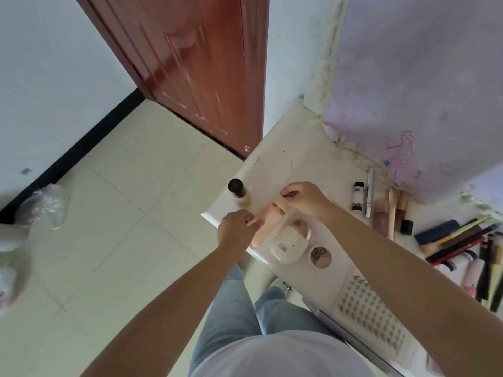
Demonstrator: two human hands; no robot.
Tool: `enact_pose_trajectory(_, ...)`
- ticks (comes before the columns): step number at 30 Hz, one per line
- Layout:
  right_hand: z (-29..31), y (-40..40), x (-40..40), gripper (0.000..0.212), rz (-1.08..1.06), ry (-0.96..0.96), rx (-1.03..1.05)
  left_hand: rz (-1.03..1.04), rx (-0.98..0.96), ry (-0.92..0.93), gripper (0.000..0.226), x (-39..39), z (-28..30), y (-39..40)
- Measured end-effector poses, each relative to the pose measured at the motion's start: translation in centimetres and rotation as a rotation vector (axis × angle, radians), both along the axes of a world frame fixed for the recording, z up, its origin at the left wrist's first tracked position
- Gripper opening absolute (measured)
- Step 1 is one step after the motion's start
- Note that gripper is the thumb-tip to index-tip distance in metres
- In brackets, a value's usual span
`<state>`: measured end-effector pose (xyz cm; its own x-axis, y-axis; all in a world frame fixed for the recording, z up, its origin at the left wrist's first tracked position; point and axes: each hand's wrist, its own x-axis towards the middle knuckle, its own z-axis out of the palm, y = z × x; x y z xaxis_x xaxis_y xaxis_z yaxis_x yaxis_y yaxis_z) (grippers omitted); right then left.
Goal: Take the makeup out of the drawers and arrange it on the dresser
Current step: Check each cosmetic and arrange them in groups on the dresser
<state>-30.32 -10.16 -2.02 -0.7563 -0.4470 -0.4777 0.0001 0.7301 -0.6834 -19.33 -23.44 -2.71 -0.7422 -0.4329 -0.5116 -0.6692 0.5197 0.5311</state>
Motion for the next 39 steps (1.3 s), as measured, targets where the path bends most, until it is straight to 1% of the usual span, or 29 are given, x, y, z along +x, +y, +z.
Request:
enact_pose_trajectory(3, 0.5, 1.4, 0.3, 0.038, 0.027, -0.044, -0.026, -0.037, -0.109, -0.038, 0.037, 0.2, 0.1, 0.3)
enact_pose_trajectory(6, 0.9, 3.8, 0.9, 0.044, 0.135, 0.046, 0.044, -0.12, -0.158, -0.053, 0.043, 0.4, 0.5, 0.0)
enact_pose_trajectory(7, 1.0, 4.7, 1.1, 0.044, 0.185, 0.079, 0.083, -0.154, -0.203, -0.048, 0.045, 0.6, 0.7, 0.1)
enact_pose_trajectory(9, 0.9, 6.0, 1.9, 0.045, 0.264, 0.103, 0.159, -0.227, -0.296, 0.017, 0.044, 1.4, 1.1, 0.6)
enact_pose_trajectory(11, 0.5, 6.7, 2.9, 0.045, 0.279, 0.071, 0.188, -0.336, -0.271, 0.093, 0.039, 2.3, 1.6, 1.9)
enact_pose_trajectory(12, 0.3, 6.7, 3.3, 0.044, 0.264, 0.051, 0.182, -0.408, -0.228, 0.094, 0.041, 2.5, 1.7, 2.7)
enact_pose_trajectory(14, 0.2, 6.2, 3.6, 0.041, 0.209, 0.031, 0.159, -0.568, -0.196, 0.01, 0.051, 2.3, 1.8, 4.4)
enact_pose_trajectory(17, 0.1, 5.5, 3.5, 0.035, 0.155, 0.033, 0.129, -0.745, -0.281, -0.098, 0.062, 1.5, 1.8, 6.0)
enact_pose_trajectory(20, -0.1, 5.4, 3.6, 0.028, 0.071, -0.01, 0.07, -0.78, -0.276, -0.144, 0.06, 1.1, 1.7, 6.6)
enact_pose_trajectory(23, 0.4, 5.5, 3.6, 0.025, -0.056, -0.109, -0.017, -0.675, -0.198, -0.116, 0.054, 1.1, 1.6, 6.9)
enact_pose_trajectory(25, 1.3, 5.7, 3.5, 0.022, -0.08, -0.125, -0.067, -0.63, -0.186, -0.063, 0.056, 1.0, 1.8, 6.8)
enact_pose_trajectory(28, 3.8, 6.6, 3.0, 0.023, -0.064, -0.081, -0.114, -0.683, -0.222, 0.06, 0.068, -0.2, 3.2, 6.2)
enact_pose_trajectory(30, 6.1, 7.3, 2.3, 0.025, -0.116, -0.051, -0.187, -0.709, -0.227, 0.167, 0.079, -1.7, 4.9, 6.0)
enact_pose_trajectory(32, 8.7, 7.9, 1.4, 0.027, -0.203, 0.024, -0.211, -0.7, -0.222, 0.299, 0.083, -3.3, 7.0, 6.3)
enact_pose_trajectory(35, 12.8, 8.8, 0.1, 0.028, -0.376, 0.102, -0.245, -0.707, -0.255, 0.535, 0.077, -5.7, 10.6, 7.4)
enact_pose_trajectory(37, 15.7, 9.6, -0.7, 0.029, -0.503, 0.111, -0.305, -0.791, -0.299, 0.702, 0.064, -7.1, 13.5, 7.8)
enact_pose_trajectory(39, 18.7, 10.7, -1.2, 0.03, -0.628, 0.071, -0.405, -0.885, -0.387, 0.878, 0.05, -8.5, 17.0, 8.1)
